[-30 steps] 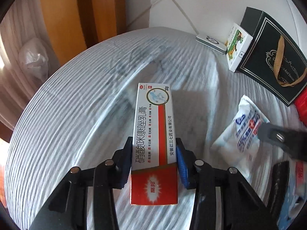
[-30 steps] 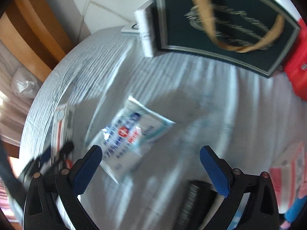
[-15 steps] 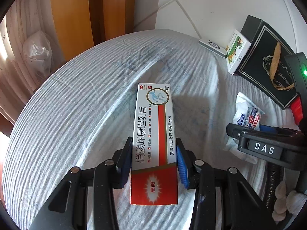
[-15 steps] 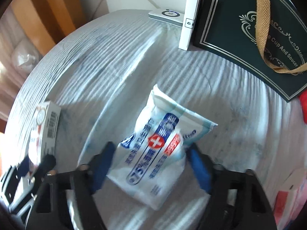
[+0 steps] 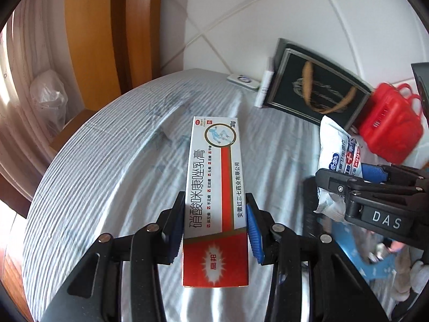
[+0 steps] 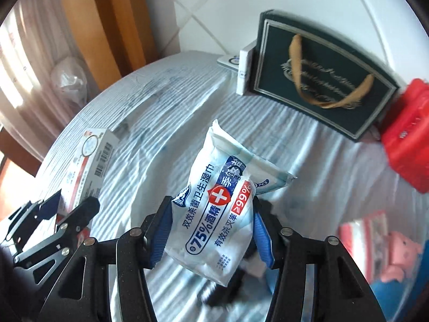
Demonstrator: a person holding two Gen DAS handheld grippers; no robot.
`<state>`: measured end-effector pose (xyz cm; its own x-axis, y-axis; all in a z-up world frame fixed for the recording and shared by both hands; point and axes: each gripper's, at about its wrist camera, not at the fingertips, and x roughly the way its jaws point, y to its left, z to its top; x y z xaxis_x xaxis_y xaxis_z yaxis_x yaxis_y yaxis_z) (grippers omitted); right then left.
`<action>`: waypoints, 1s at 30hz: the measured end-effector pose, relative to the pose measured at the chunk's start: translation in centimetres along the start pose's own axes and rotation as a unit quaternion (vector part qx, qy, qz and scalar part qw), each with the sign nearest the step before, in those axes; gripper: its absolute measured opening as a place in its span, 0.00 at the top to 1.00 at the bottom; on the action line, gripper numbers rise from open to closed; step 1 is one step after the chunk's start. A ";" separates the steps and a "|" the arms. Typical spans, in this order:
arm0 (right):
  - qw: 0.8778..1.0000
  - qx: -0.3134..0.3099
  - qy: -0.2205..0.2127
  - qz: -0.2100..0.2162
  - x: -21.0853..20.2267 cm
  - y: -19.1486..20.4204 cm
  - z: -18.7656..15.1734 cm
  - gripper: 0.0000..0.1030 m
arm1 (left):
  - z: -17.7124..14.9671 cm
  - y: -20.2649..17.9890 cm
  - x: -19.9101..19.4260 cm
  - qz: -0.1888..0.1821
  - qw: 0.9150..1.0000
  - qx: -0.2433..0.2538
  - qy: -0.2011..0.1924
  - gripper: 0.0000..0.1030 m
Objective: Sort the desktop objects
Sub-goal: 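Grasp the white-red ointment tube box with left tool while right tool grasps the wet-wipes pack, then carry the ointment box and wet-wipes pack into the blue bin and release both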
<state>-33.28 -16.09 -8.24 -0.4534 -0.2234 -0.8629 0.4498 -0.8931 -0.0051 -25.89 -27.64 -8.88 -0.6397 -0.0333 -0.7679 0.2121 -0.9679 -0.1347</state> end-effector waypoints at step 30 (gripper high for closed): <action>0.944 0.149 -0.219 -0.195 -41.0 -24.7 -26.9 0.45 | -9.9 -36.8 -28.0 -0.215 0.935 0.237 -0.152 0.61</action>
<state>-5.12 25.59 13.64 -0.8439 0.0643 -0.5327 -0.0245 -0.9964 -0.0814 -8.50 11.36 11.34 -0.7865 0.3843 -0.4835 -0.4176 -0.9077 -0.0422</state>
